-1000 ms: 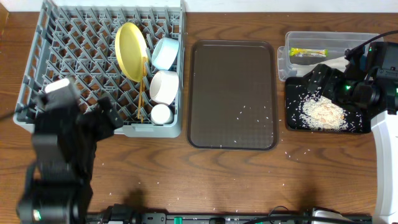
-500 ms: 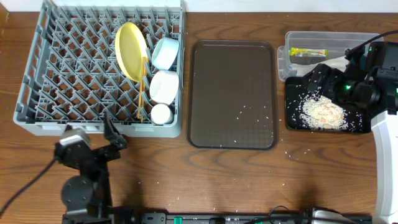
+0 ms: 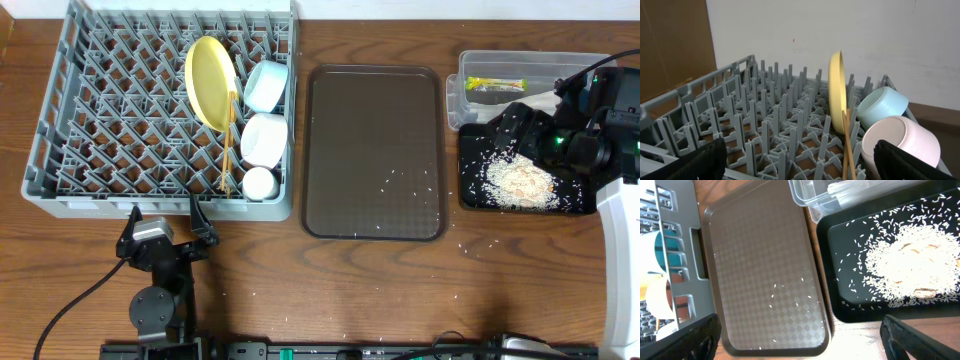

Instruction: Sort waste into correct bins and load items into the dishwasher

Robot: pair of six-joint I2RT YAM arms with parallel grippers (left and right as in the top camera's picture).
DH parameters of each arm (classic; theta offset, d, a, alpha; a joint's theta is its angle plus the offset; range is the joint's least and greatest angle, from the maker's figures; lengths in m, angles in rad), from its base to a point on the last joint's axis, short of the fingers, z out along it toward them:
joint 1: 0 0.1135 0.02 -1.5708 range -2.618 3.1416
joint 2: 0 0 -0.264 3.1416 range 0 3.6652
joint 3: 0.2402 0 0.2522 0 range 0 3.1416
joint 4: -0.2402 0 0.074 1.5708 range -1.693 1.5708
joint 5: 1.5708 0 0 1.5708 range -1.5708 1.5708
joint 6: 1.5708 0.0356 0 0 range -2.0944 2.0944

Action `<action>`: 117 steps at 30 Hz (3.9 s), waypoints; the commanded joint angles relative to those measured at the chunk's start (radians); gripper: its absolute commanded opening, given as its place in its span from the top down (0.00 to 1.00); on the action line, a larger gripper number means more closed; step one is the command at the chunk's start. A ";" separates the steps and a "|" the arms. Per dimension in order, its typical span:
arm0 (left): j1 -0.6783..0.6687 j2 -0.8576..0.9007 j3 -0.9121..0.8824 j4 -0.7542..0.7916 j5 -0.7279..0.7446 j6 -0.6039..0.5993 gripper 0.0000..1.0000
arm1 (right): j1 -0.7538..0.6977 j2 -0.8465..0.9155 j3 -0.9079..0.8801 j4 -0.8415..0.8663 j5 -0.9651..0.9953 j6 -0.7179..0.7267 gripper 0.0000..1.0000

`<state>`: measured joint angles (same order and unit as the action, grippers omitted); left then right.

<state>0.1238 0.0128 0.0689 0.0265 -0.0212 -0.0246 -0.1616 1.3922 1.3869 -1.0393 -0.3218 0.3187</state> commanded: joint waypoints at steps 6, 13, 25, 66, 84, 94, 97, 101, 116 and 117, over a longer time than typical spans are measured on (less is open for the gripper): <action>0.003 -0.011 -0.065 -0.034 0.010 0.018 0.05 | -0.008 0.001 0.013 -0.001 -0.003 0.006 0.01; 0.000 -0.011 -0.065 -0.099 0.011 0.039 0.05 | -0.007 0.001 0.013 -0.002 -0.003 0.006 0.01; -0.001 -0.009 -0.065 -0.100 0.011 0.039 0.05 | -0.007 0.001 0.013 -0.001 -0.003 0.006 0.01; -0.001 -0.009 -0.065 -0.100 0.011 0.039 0.04 | 0.285 -0.467 -0.443 0.498 0.348 -0.466 0.01; -0.001 -0.009 -0.065 -0.100 0.011 0.039 0.04 | 0.285 -1.262 -1.223 0.810 0.287 -0.473 0.01; -0.001 -0.009 -0.065 -0.099 0.011 0.039 0.04 | 0.285 -1.387 -1.336 0.904 0.241 -0.473 0.01; -0.001 -0.009 -0.065 -0.100 0.011 0.039 0.04 | 0.285 -1.387 -1.359 0.960 0.226 -0.473 0.01; -0.001 -0.009 -0.065 -0.100 0.011 0.039 0.04 | 0.285 -1.387 -1.382 0.990 0.224 -0.473 0.01; -0.001 -0.009 -0.065 -0.100 0.011 0.039 0.04 | 0.285 -1.386 -1.381 0.973 0.224 -0.473 0.01; -0.001 -0.009 -0.065 -0.100 0.011 0.039 0.04 | 0.285 -1.386 -1.381 0.973 0.224 -0.473 0.01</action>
<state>0.1234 0.0109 0.0212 -0.0299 0.0017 0.0013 0.1162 0.0116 0.0090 -0.0650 -0.0910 -0.1432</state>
